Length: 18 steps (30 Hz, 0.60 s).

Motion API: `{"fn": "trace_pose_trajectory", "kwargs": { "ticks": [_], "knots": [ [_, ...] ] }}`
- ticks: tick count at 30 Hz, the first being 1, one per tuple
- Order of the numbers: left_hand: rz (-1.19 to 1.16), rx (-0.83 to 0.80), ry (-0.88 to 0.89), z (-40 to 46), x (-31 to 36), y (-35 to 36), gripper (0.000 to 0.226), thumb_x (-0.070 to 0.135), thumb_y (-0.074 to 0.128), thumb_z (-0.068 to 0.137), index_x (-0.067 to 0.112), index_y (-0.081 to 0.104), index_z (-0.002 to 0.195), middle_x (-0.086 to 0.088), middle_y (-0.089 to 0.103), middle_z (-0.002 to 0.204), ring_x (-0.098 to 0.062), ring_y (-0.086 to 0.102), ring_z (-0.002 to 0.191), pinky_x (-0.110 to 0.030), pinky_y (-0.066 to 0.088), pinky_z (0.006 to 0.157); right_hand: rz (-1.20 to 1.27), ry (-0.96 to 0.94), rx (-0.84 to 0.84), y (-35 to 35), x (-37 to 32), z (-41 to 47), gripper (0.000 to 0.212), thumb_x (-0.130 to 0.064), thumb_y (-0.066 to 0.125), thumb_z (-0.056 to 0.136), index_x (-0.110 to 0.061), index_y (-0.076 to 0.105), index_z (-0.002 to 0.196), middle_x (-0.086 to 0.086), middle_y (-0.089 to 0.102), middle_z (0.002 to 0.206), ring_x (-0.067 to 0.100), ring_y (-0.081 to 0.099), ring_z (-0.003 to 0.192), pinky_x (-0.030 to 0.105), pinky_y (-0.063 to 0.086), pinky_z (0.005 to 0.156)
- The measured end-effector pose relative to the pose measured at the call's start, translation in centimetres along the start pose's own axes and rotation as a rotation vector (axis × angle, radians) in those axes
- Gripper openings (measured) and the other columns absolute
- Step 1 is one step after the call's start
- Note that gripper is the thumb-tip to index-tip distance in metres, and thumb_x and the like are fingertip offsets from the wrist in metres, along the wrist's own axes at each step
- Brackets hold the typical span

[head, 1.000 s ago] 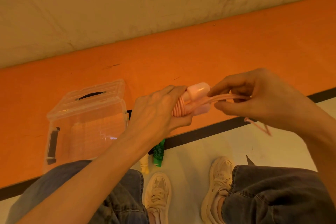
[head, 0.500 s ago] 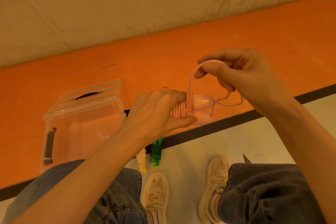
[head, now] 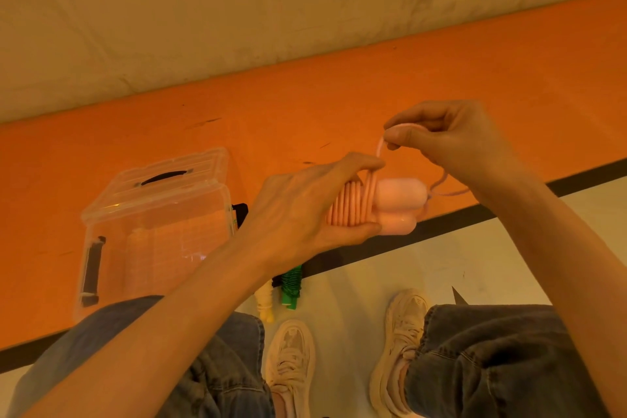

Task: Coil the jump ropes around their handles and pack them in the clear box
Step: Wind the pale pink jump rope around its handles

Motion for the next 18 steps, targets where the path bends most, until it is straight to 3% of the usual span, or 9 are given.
{"fn": "trace_pose_trajectory", "kwargs": {
  "ticks": [2,4,6,8,11,13,15,18],
  "knots": [
    [-0.077,0.016,-0.019,0.0,-0.3,-0.1,0.063,0.069,0.051,0.076,0.040,0.041,0.131,0.025,0.053,0.103,-0.002,0.057,0.088,-0.031,0.048,0.060,-0.022,0.013,-0.004,0.1,0.3,0.0,0.011,-0.015,0.071,0.083,-0.010,0.073,0.093,0.006,0.072,0.079,-0.005,0.061,0.057,0.005,0.041,0.053],
    [-0.079,0.041,-0.005,0.2,-0.4,-0.3,0.066,0.071,0.053,0.073,0.041,0.044,0.130,0.030,0.047,0.103,0.001,0.054,0.093,-0.019,0.041,0.067,0.003,0.035,0.004,-0.1,0.4,0.0,0.014,-0.015,0.072,0.082,-0.008,0.073,0.094,0.008,0.070,0.076,-0.005,0.054,0.046,0.005,0.037,0.046],
    [-0.135,0.045,0.003,0.2,-0.5,-0.3,0.064,0.069,0.057,0.072,0.043,0.042,0.129,0.028,0.047,0.109,0.002,0.053,0.099,-0.021,0.044,0.072,0.001,0.060,0.005,-0.2,0.5,0.1,0.016,-0.016,0.072,0.082,-0.008,0.073,0.095,0.007,0.069,0.076,-0.005,0.051,0.043,0.006,0.035,0.044],
    [-0.171,0.073,0.001,0.2,-0.5,-0.2,0.062,0.067,0.060,0.072,0.044,0.042,0.127,0.021,0.043,0.116,0.002,0.049,0.101,-0.020,0.045,0.074,-0.030,0.081,-0.023,-0.1,0.8,0.3,0.014,-0.017,0.072,0.081,-0.009,0.073,0.093,0.006,0.070,0.075,-0.004,0.055,0.049,0.008,0.038,0.046],
    [-0.147,0.148,-0.051,0.4,-0.6,-0.3,0.061,0.065,0.063,0.070,0.035,0.051,0.122,0.019,0.040,0.120,0.004,0.045,0.102,-0.008,0.037,0.076,-0.149,0.132,-0.067,-0.1,1.7,0.4,0.010,-0.011,0.066,0.086,-0.018,0.074,0.086,0.011,0.071,0.079,0.014,0.056,0.062,0.017,0.043,0.049],
    [-0.203,0.172,-0.110,0.5,-1.0,-0.4,0.060,0.065,0.064,0.069,0.033,0.052,0.118,0.021,0.046,0.117,0.004,0.049,0.100,-0.017,0.047,0.073,-0.209,0.165,-0.109,0.0,2.0,0.3,0.016,-0.007,0.061,0.089,-0.014,0.075,0.086,0.014,0.067,0.069,0.007,0.050,0.053,0.017,0.041,0.046],
    [-0.260,0.177,-0.195,0.5,-1.4,-0.4,0.059,0.069,0.063,0.068,0.038,0.049,0.117,0.021,0.054,0.108,0.003,0.054,0.094,-0.028,0.053,0.067,-0.242,0.180,-0.148,-0.1,1.9,0.1,0.013,-0.011,0.064,0.088,-0.014,0.076,0.086,0.004,0.061,0.053,0.003,0.045,0.043,0.016,0.040,0.046],
    [-0.300,0.187,-0.274,0.3,-1.8,-0.3,0.058,0.071,0.061,0.068,0.041,0.047,0.115,0.020,0.058,0.102,0.002,0.056,0.090,-0.034,0.054,0.066,-0.239,0.184,-0.232,-0.1,1.6,-0.3,0.012,-0.015,0.068,0.085,-0.019,0.076,0.076,-0.004,0.059,0.046,0.002,0.047,0.044,0.016,0.043,0.049]
  ]
}}
Point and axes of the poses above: each hand's wrist, its own z-axis towards the middle knuckle, its own y-axis out of the palm, x = y × z, the point moved 2 cm from there along z, towards the middle knuckle
